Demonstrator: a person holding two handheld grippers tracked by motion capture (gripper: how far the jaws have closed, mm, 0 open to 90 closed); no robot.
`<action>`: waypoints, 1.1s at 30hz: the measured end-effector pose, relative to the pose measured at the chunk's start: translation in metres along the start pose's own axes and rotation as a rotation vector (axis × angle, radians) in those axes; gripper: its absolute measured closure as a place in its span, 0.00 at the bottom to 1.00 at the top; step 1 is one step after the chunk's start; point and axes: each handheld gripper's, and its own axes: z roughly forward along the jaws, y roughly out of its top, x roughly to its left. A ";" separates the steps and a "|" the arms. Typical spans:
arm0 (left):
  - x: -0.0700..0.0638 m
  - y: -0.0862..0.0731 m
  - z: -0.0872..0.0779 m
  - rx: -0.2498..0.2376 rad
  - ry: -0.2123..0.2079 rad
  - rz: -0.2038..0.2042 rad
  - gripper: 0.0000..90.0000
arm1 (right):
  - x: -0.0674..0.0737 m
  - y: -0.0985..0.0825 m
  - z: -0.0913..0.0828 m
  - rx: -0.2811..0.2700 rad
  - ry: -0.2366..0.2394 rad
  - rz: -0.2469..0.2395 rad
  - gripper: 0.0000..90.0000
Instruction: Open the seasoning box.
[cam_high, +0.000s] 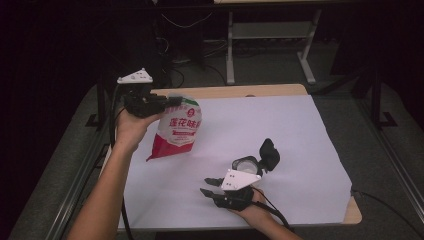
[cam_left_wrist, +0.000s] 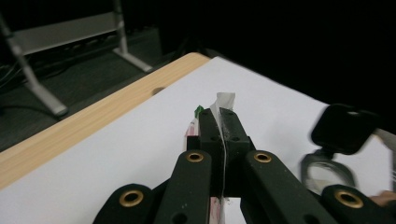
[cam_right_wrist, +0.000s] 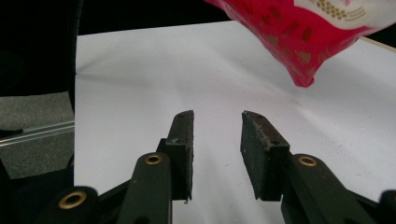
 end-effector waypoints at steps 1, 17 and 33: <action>0.002 -0.001 0.001 -0.004 0.003 -0.009 1.00 | 0.000 0.000 0.000 0.000 0.004 0.003 0.71; 0.004 -0.032 -0.005 0.026 -0.039 -0.060 1.00 | 0.002 0.000 0.000 -0.005 0.028 0.013 0.70; -0.007 -0.083 0.008 0.116 -0.120 -0.083 1.00 | 0.003 0.000 0.002 0.014 0.049 0.020 0.70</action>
